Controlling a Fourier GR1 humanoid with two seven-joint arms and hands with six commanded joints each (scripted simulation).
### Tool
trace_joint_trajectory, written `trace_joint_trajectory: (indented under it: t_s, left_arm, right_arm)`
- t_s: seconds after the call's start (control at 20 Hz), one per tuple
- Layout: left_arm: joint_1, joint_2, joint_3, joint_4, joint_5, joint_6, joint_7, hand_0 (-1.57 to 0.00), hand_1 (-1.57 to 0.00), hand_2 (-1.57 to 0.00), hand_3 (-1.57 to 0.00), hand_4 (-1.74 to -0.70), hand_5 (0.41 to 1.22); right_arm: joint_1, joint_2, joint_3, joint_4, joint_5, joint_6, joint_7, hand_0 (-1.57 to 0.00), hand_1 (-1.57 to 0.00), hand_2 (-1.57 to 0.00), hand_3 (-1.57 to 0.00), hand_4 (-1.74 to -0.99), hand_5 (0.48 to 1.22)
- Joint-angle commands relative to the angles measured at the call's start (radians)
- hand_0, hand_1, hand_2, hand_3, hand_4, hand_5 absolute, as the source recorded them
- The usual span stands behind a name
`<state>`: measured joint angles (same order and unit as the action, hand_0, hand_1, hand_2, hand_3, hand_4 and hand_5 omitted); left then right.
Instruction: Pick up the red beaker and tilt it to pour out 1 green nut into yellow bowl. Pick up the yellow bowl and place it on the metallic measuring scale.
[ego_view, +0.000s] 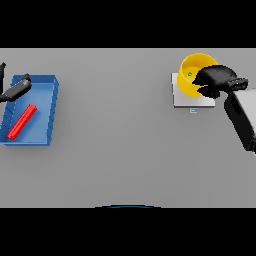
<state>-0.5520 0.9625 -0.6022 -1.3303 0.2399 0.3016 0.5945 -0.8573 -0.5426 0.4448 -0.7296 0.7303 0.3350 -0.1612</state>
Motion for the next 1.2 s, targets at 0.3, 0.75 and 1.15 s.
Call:
trace_joint_trajectory:
  t_s: [0.3,0.75,1.15]
  left_arm:
    - [-0.02,-0.012,-0.006,0.004,-0.004,-0.001,0.016,0.0,0.0,0.0,0.0,-0.81,0.74]
    - [-0.035,-0.031,-0.014,0.048,-0.009,-0.007,-0.002,0.0,0.0,0.0,0.0,-0.81,0.739]
    - [-0.051,-0.038,-0.014,0.058,0.003,-0.015,0.012,0.0,0.0,0.0,0.0,-0.82,0.734]
  right_arm:
    - [-0.028,0.02,0.009,0.092,-0.018,-0.012,-0.016,-1.54,-1.41,-1.57,-1.17,-1.728,1.221]
    - [-0.056,0.039,0.003,0.171,-0.024,0.012,-0.042,-0.32,-0.28,-0.45,-0.57,-1.397,0.799]
    - [-0.098,0.046,0.033,0.239,0.015,0.019,-0.087,-0.05,-0.05,-0.12,-0.35,-1.308,0.733]
